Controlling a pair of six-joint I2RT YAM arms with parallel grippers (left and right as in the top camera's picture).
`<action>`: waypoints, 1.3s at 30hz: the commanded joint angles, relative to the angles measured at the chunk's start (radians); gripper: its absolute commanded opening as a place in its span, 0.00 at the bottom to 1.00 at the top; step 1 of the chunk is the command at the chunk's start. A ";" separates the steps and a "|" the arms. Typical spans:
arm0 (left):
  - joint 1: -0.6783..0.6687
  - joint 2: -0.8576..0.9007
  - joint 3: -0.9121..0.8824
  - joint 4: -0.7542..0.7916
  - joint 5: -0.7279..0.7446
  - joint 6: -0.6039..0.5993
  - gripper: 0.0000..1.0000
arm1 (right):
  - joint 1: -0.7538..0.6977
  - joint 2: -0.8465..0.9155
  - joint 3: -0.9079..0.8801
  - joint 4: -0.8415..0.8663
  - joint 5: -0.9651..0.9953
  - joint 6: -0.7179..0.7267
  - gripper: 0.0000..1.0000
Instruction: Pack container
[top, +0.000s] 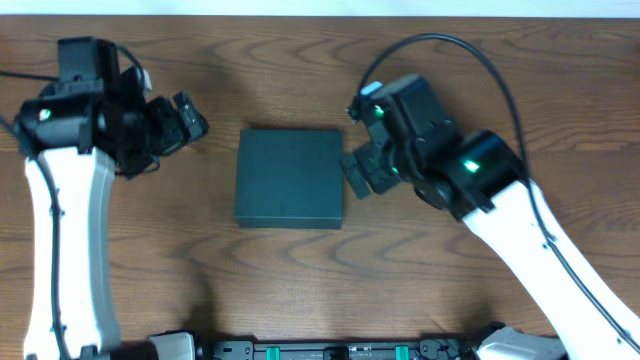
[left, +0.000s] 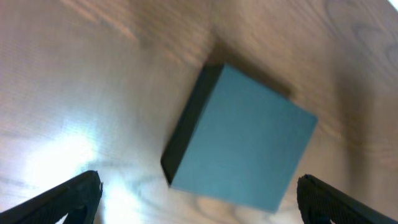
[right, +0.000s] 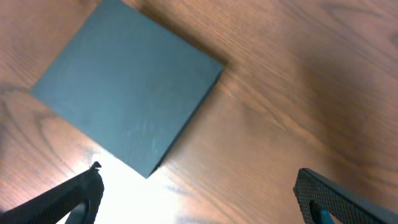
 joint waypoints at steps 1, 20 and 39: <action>0.003 -0.070 0.018 -0.064 0.033 -0.012 0.99 | 0.005 -0.063 0.013 -0.051 0.011 -0.015 0.99; -0.028 -0.636 -0.269 -0.008 0.076 0.150 0.99 | 0.005 -0.845 -0.454 0.036 -0.117 -0.184 0.99; -0.028 -1.004 -0.499 0.006 0.078 0.122 0.99 | 0.005 -1.133 -0.578 0.017 -0.080 -0.146 0.99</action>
